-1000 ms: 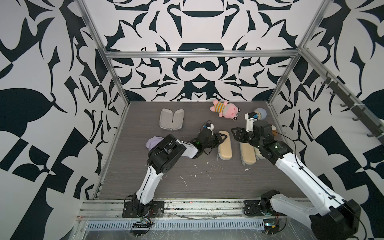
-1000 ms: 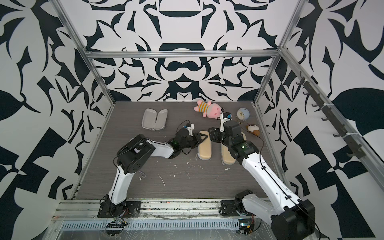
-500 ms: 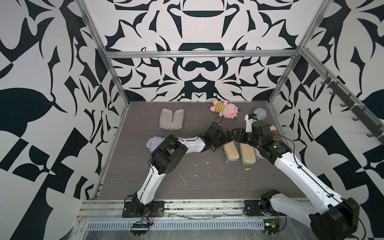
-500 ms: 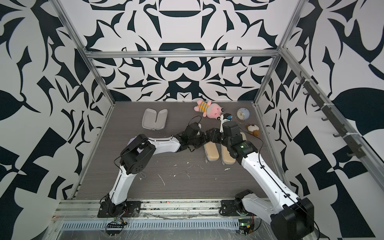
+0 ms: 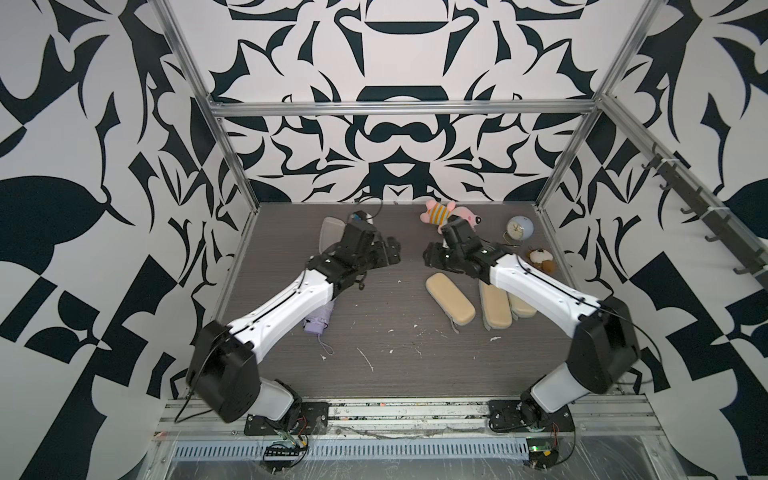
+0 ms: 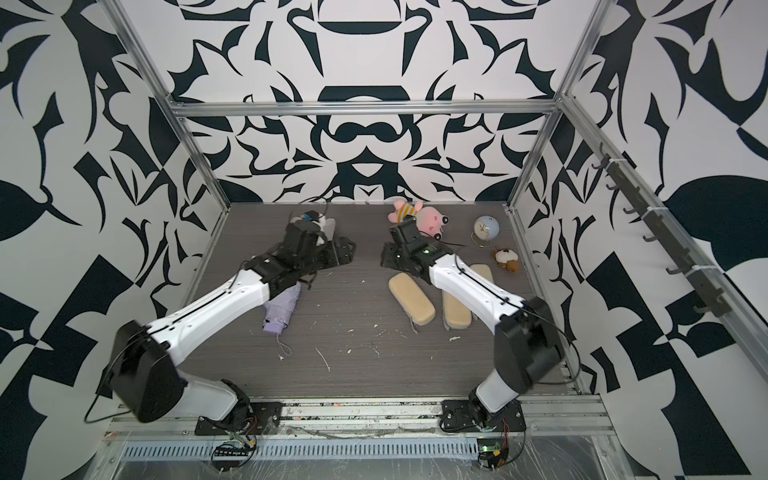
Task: Put umbrellas into zippered umbrella sleeves
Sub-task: Pick up the umbrella sleeve at the center of the board.
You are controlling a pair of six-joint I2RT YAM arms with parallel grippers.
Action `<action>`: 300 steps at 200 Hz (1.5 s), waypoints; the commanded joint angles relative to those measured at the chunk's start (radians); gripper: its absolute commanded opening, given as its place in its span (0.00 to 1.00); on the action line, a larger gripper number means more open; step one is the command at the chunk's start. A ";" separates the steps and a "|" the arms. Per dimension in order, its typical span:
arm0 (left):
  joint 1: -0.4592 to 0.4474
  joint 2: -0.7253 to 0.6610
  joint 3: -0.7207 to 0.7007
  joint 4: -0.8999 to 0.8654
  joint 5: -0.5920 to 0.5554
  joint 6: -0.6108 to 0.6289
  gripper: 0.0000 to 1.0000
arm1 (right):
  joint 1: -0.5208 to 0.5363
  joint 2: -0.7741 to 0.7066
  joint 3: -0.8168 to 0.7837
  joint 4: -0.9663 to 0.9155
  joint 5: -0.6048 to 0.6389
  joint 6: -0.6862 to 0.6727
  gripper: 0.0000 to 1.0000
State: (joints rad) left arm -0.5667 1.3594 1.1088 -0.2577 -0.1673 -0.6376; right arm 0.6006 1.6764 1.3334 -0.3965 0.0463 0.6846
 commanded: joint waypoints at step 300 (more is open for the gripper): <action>0.546 -0.211 -0.244 -0.309 0.177 0.047 0.90 | 0.081 0.842 0.805 0.325 -0.036 0.289 0.58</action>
State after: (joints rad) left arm -0.0242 1.1728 0.8822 -0.5617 0.0013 -0.5838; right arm 0.6765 2.5954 2.2044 -0.2108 -0.0296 0.9405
